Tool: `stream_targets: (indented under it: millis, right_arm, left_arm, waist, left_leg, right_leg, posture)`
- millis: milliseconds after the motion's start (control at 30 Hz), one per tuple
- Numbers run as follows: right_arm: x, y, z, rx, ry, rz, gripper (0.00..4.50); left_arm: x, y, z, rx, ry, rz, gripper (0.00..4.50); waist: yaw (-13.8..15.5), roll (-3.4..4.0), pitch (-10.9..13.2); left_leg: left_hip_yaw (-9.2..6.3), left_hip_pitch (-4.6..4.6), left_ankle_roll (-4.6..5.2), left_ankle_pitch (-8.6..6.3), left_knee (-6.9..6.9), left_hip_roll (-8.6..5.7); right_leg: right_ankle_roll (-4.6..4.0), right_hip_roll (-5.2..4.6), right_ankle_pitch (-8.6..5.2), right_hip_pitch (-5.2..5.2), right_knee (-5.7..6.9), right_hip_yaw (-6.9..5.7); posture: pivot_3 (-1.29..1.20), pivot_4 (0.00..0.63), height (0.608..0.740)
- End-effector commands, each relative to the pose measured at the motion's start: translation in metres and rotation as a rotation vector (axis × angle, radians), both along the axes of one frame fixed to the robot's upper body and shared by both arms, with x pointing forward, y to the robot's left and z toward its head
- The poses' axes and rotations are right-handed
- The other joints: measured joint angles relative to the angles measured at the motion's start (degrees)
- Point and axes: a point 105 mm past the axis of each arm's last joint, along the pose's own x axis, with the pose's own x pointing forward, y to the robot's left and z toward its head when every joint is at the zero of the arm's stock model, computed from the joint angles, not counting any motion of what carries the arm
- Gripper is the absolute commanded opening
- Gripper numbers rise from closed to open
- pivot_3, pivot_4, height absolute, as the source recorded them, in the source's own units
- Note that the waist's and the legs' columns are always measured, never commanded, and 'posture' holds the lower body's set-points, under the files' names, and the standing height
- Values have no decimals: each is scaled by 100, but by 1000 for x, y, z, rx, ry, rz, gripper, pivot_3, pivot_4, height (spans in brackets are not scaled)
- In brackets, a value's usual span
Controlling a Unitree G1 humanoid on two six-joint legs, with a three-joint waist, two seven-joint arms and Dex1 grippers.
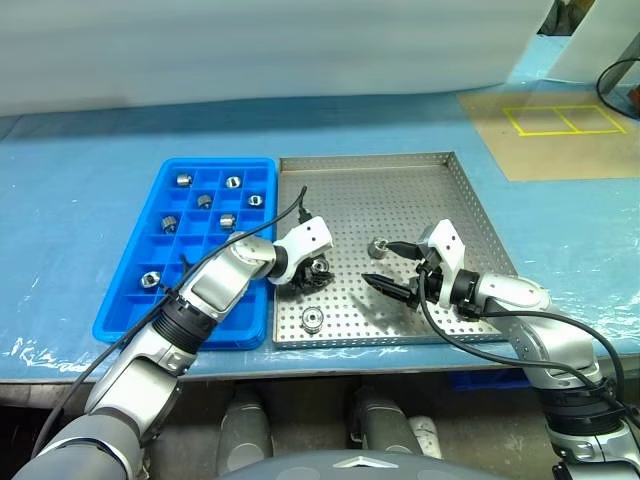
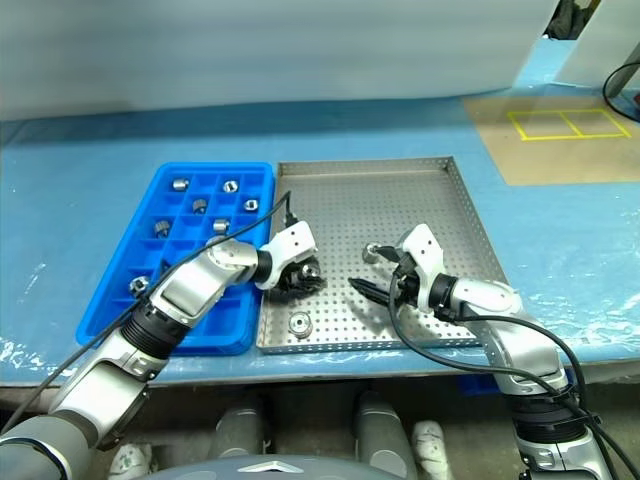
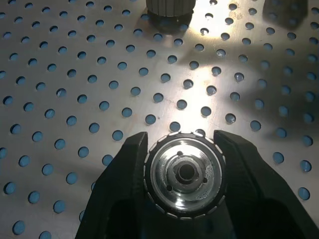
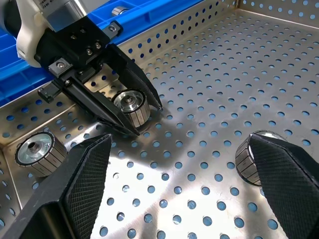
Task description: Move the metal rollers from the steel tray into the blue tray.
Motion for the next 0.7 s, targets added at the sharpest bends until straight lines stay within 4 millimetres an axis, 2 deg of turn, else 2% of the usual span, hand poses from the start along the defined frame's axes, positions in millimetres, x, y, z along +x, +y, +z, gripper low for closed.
stream_targets:
  millis: [33, 167, 233, 300, 367, 467, 600, 700]
  right_arm:
    - [1, 2, 15, 8, -60, 15, 4500]
    - [2, 2, 14, 5, -59, 18, 4500]
    - [4, 5, 13, 6, -59, 27, 4500]
    - [5, 7, 12, 5, -57, 38, 4500]
    - [7, 12, 10, 5, -52, 65, 4500]
    - [11, 16, 9, 10, -46, 92, 4500]
    - [17, 21, 7, 0, -42, 139, 4500]
    - [22, 25, 8, -1, -42, 165, 4500]
  left_arm:
    - [-3, 6, -6, 46, 6, -4, 1717]
    - [2, 4, 2, -10, 12, 44, 1717]
    - [10, 2, 24, -146, 3, 129, 1717]
    - [16, 4, 37, -223, -17, 200, 1717]
    - [27, 13, 56, -322, -91, 344, 1717]
    - [33, 31, 71, -402, -174, 506, 1717]
    - [32, 60, 82, -460, -264, 723, 1717]
    - [28, 84, 82, -436, -340, 884, 1717]
  waist:
    - [-4, 0, 0]
    - [-5, 0, 0]
    - [-3, 1, 1]
    - [8, 1, 2]
    - [15, 2, 2]
    - [26, 2, 2]
    - [56, 2, 2]
    - [112, 1, 3]
  left_leg:
    - [0, 4, 0, 0, 0, 0]
    - [0, 10, 0, -1, -1, 0]
    - [0, 9, 0, -1, -1, -1]
    - [0, 3, 0, -1, 0, -1]
    - [-2, 1, 0, -1, 0, 0]
    - [-4, -4, 3, -2, -1, 1]
    - [-7, -14, 10, -6, -1, 1]
    - [-14, -27, 23, 1, -1, 3]
  right_leg:
    - [0, 0, 0, 4, 0, 0]
    - [0, 0, 0, 10, -1, 0]
    - [0, 0, 0, 11, -2, 0]
    - [0, -1, 0, 9, -3, -1]
    - [0, -1, 0, 9, -4, -3]
    - [-1, -1, -1, 8, -9, -8]
    - [-2, -1, -1, 6, -17, -14]
    - [-2, -3, -1, 1, -21, -25]
  posture:
    - [-255, 150, 740]
    - [-240, 150, 740]
    - [-223, 150, 740]
    - [-195, 150, 740]
    - [-166, 150, 740]
    - [-120, 150, 740]
    - [-61, 150, 740]
    - [-23, 150, 740]
